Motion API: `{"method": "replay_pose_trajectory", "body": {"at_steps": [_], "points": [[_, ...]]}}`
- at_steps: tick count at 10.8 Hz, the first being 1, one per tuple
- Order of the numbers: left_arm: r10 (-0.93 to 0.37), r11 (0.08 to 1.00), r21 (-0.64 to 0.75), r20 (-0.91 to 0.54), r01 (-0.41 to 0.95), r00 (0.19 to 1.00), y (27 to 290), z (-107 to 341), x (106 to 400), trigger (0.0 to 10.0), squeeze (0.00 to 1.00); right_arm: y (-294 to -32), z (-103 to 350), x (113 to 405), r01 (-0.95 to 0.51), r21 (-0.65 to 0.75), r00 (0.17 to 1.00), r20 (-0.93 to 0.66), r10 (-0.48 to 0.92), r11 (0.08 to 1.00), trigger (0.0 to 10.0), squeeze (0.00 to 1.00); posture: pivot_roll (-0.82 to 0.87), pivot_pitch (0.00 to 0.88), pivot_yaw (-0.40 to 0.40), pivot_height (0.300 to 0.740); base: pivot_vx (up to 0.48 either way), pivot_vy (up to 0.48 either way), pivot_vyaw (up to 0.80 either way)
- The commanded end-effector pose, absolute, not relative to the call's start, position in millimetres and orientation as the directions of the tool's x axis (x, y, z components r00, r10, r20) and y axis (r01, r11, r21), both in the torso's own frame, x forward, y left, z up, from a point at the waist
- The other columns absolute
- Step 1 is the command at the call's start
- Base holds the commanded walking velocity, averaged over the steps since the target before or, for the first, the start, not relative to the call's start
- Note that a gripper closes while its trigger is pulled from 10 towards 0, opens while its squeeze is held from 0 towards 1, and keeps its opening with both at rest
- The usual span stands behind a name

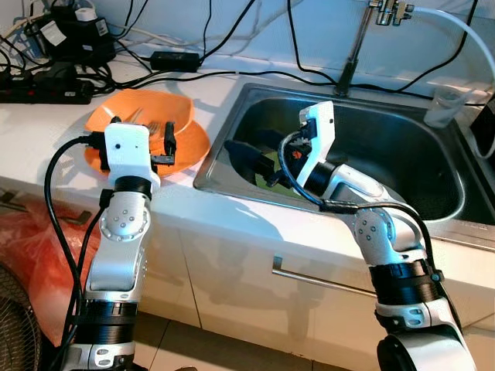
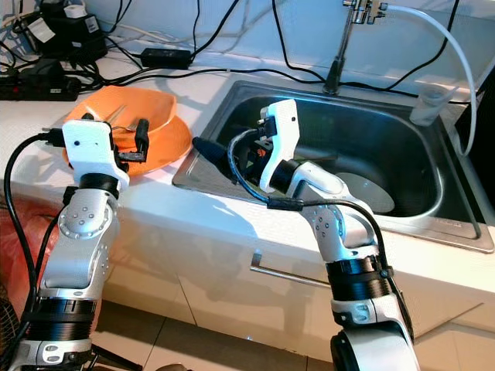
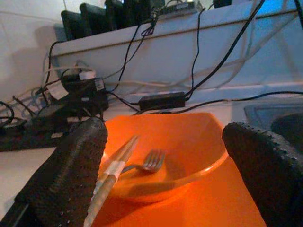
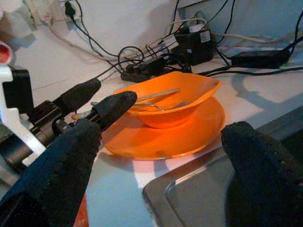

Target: Kitchen organization

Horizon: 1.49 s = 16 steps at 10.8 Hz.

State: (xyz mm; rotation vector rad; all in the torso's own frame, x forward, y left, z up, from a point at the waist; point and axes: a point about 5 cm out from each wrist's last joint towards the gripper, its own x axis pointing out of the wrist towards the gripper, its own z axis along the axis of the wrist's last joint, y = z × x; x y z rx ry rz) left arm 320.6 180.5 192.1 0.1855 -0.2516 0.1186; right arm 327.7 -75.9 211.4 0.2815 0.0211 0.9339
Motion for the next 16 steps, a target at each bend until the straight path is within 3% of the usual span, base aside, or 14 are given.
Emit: {"method": "replay_pose_trajectory", "body": {"at_steps": [1,8,10,11,12,16], "points": [[0.116,0.974,0.158,0.253,-0.159,0.961,184,191,318,10.0,0.00,-75,211,325,-0.800,0.241,0.582,0.096,0.807,0.549,10.0,1.00,0.10,0.000,-0.026,0.740,0.000,0.000,0.00],[0.178,0.958,0.179,0.252,-0.226,0.951,199,194,303,10.0,0.00,-67,201,318,-0.827,0.238,0.540,0.083,0.838,0.509,10.0,0.98,0.14,0.000,-0.014,0.740,0.000,0.000,0.19],[0.166,0.960,0.179,0.247,-0.213,0.955,199,196,304,10.0,0.00,-71,201,321,-0.811,0.246,0.564,0.088,0.821,0.531,10.0,0.52,0.13,0.000,-0.002,0.740,0.000,0.000,0.00],[0.155,0.965,0.173,0.240,-0.200,0.958,197,195,305,10.0,0.00,-71,201,321,-0.809,0.246,0.567,0.089,0.819,0.534,10.0,0.44,0.13,0.000,0.002,0.740,0.000,0.000,0.00],[0.097,0.983,0.135,0.206,-0.126,0.974,189,190,309,10.0,0.00,-72,202,322,-0.804,0.246,0.576,0.094,0.812,0.542,10.0,0.00,0.13,0.000,0.003,0.740,0.000,0.000,0.00],[0.018,0.997,0.074,0.146,-0.029,0.989,178,181,321,10.0,0.00,-73,208,323,-0.785,0.247,0.605,0.108,0.789,0.568,10.0,0.00,0.11,0.000,0.009,0.740,0.000,0.000,0.00]]}}
